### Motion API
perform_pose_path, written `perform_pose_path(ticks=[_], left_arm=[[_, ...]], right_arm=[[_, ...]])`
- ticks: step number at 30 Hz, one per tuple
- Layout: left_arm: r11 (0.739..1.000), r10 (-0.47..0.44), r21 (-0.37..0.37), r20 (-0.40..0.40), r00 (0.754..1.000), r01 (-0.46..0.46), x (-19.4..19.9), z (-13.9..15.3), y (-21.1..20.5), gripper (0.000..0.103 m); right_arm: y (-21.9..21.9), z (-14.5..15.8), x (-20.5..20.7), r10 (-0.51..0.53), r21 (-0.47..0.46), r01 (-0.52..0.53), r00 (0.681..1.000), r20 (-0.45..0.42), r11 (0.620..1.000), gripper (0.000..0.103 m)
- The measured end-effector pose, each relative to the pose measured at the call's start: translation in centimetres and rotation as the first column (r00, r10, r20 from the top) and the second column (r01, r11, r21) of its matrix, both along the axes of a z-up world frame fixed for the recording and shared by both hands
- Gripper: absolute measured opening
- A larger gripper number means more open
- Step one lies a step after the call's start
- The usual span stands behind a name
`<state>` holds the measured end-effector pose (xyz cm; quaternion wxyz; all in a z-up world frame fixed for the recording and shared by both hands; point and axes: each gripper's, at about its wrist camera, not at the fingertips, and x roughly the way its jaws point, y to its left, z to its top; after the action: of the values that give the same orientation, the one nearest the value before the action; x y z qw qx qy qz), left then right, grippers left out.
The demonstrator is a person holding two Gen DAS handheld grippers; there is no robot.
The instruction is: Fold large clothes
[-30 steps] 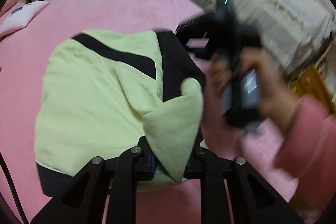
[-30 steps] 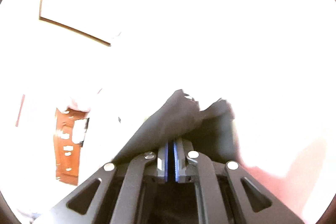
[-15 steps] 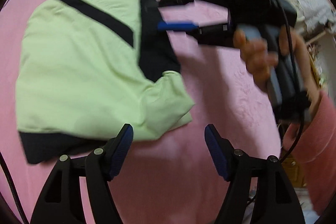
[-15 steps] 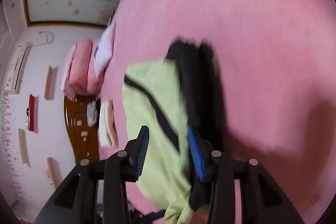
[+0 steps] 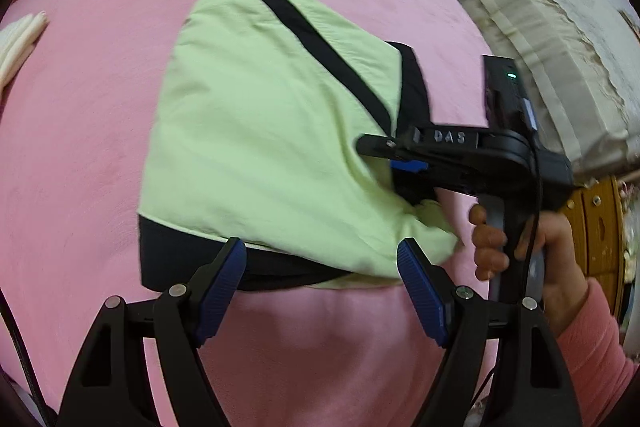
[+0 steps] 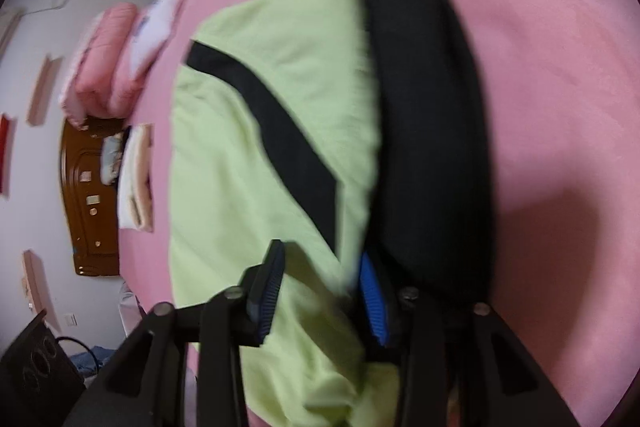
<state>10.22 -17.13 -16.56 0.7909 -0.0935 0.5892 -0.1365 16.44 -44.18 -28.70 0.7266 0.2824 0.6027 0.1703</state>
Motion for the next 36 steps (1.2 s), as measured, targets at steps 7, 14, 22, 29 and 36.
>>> perform_pose_path(ticks=[7,14,22,29,36], left_arm=[[0.999,0.026,0.029,0.025,0.999,-0.027,0.1,0.1,1.0,0.076],[0.997,0.045,0.066,0.037,0.998,-0.048,0.8,0.2,1.4,0.076],[0.994,0.053,0.098,0.021,0.998,-0.055,1.6,-0.6,1.7,0.076],[0.986,0.039,0.16,-0.005,0.999,-0.038,2.2,-2.0,1.1,0.076],[0.977,-0.033,0.213,0.032,0.999,0.026,3.2,-1.2,-0.7,0.076]], right_arm=[[-2.6,5.0,-1.4,-0.215,0.115,0.2,0.967,0.136,0.973,0.003],[-4.6,7.1,-3.6,-0.243,0.019,0.243,0.956,0.162,0.97,0.003],[-8.6,2.2,-5.6,-0.328,-0.186,0.339,0.941,0.089,0.922,0.003],[-9.2,2.1,-5.9,-0.388,-0.179,0.39,0.92,0.048,0.903,0.033],[-5.8,7.8,-7.0,-0.248,-0.317,0.338,0.924,0.291,0.886,0.039]])
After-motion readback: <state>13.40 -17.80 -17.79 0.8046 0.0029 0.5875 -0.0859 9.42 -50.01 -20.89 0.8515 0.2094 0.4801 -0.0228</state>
